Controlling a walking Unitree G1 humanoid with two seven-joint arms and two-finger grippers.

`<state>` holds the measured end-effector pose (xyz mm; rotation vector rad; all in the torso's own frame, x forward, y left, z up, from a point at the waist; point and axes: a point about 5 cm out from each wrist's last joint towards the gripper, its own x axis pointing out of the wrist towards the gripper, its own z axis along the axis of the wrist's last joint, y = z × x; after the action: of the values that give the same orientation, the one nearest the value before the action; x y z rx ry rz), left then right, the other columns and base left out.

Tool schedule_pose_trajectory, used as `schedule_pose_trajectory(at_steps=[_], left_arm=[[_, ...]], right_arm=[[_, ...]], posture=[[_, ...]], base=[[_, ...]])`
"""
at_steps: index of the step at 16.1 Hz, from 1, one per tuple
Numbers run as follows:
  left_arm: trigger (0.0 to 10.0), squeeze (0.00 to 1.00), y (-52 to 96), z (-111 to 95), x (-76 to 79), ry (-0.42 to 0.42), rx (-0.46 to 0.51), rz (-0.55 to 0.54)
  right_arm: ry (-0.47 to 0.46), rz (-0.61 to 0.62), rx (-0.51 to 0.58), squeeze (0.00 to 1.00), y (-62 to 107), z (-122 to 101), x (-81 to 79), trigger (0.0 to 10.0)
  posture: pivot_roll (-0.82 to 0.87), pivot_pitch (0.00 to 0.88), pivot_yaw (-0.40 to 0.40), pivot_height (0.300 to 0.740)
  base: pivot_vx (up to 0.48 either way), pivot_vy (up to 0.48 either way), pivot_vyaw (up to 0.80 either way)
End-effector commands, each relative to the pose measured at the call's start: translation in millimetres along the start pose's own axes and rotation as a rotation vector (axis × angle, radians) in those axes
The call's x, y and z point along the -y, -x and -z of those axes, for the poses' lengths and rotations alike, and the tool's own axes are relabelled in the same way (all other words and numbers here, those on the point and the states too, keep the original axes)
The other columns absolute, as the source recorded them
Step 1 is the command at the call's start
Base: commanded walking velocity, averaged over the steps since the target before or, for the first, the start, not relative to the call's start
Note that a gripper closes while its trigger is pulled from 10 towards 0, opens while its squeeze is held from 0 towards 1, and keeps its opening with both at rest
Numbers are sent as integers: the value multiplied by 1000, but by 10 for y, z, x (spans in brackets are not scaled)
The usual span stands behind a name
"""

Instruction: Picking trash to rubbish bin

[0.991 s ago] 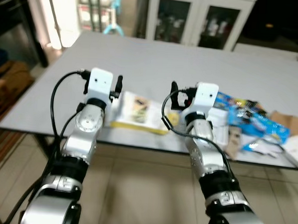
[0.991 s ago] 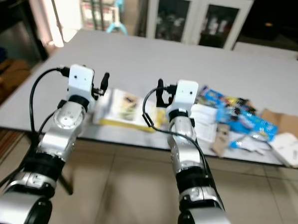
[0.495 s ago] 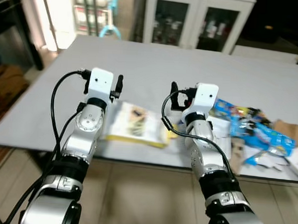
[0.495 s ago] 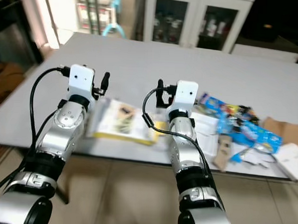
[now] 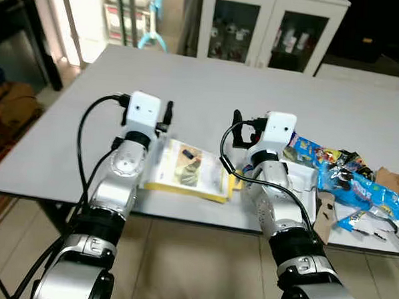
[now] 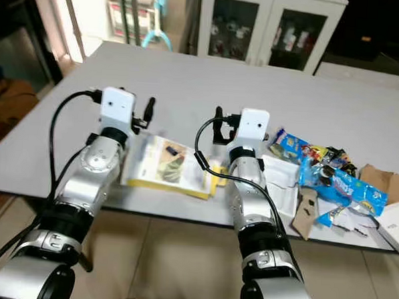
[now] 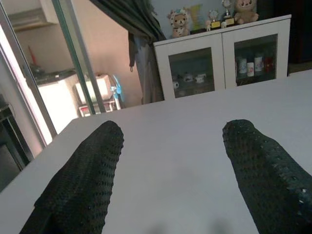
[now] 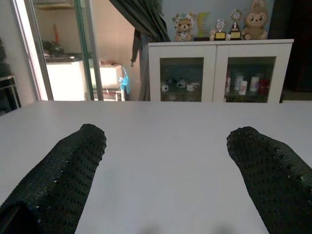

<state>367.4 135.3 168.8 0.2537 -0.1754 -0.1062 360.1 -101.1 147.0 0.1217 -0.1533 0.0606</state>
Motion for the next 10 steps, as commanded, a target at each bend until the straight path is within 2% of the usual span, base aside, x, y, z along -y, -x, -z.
schedule_pose_trajectory(at_steps=[1,3,5,7,8,9,10], left_arm=[[10000,0,-12,-47,9,-8,17,12],[10000,0,-23,-60,-100,-22,14,-15],[10000,0,-36,-81,-210,23,4,-49],[10000,0,-16,-144,-418,232,2,-72],[10000,0,20,-146,-556,234,1,-97],[10000,804,47,-127,-654,223,-7,-129],[10000,1000,132,-26,-859,243,-44,-184]], right_arm=[[3,13,7,0,-11,-19,54,10000],[2,12,5,0,-7,-14,50,10000],[3,11,2,0,-2,-6,45,10000],[2,12,1,0,2,-3,47,10000],[2,13,-1,0,4,0,56,10000],[3,12,-3,0,6,5,60,10000],[1,9,-9,0,10,19,48,10000]], posture=[[44,15,-58,740],[45,16,-57,740],[44,17,-55,740],[43,18,-53,740],[47,20,-56,740],[50,21,-57,740],[56,26,-61,740]], base=[[0,0,0],[0,0,0],[0,0,0],[0,0,0],[0,0,0],[0,0,0],[0,0,0]])
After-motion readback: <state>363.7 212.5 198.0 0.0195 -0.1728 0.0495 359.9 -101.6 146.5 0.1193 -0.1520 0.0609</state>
